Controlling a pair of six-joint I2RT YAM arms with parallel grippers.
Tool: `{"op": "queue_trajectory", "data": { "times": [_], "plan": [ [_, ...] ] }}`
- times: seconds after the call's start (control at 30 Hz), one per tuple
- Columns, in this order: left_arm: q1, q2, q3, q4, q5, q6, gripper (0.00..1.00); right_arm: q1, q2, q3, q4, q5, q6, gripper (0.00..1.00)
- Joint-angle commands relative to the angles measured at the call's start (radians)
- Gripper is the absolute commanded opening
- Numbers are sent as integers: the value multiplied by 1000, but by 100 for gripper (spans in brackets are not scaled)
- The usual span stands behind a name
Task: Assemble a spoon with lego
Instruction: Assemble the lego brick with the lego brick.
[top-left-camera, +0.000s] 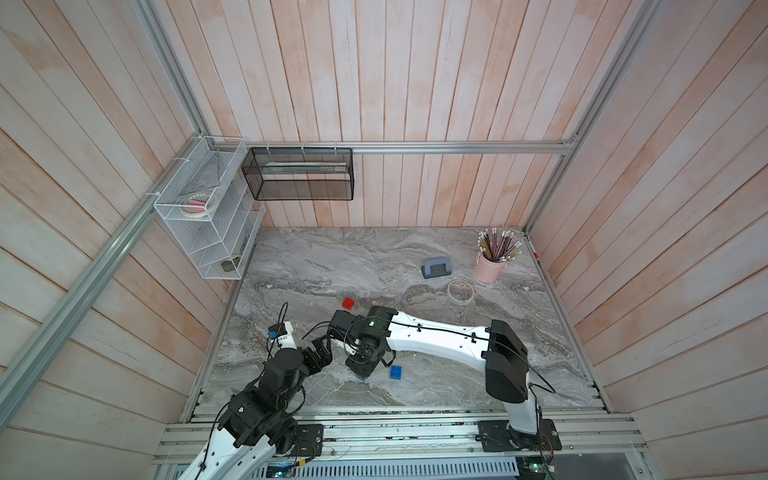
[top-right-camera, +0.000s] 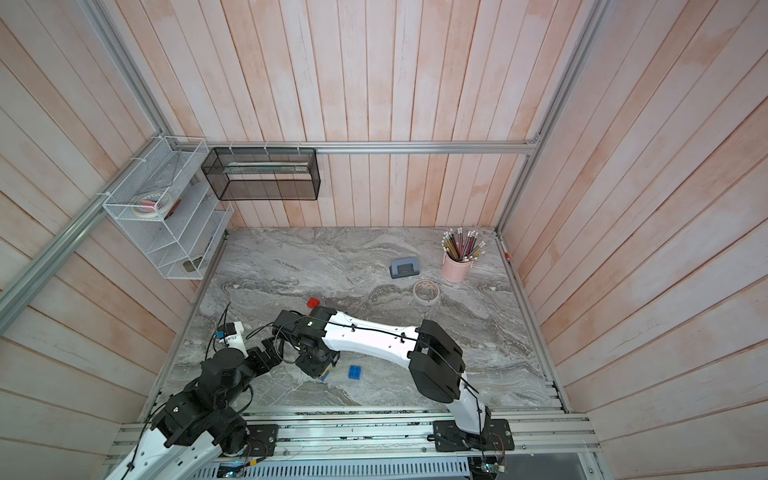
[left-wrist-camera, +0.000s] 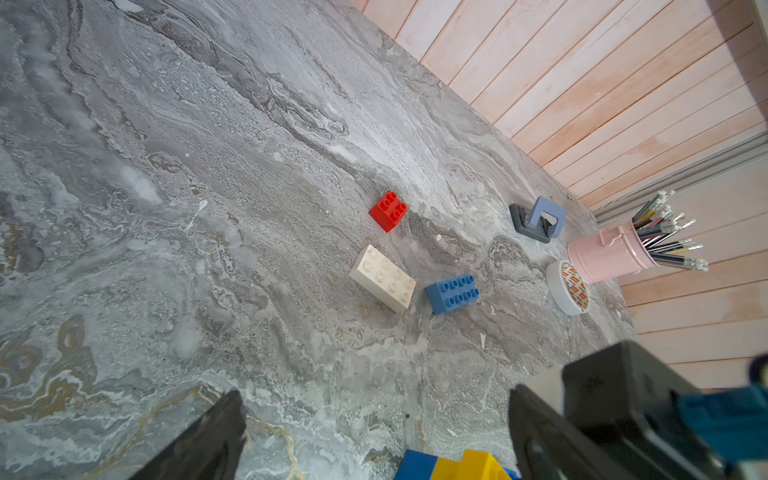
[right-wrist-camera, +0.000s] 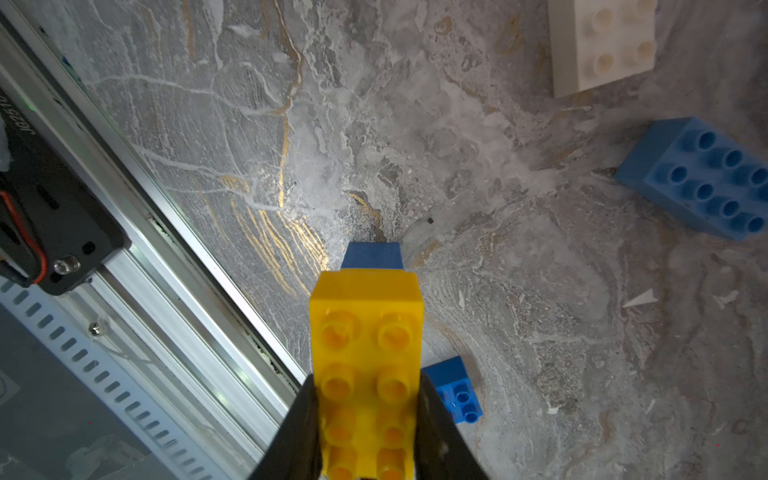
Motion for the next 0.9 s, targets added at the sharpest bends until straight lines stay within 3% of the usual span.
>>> {"op": "queue_trajectory", "data": {
  "times": [0.0, 0.87],
  "plan": [
    [-12, -13, 26, 45, 32, -3, 100, 17, 68, -6, -30, 43, 30, 21],
    [-12, -9, 27, 65, 40, 7, 100, 22, 74, 110, -44, 103, 66, 46]
  ]
}}
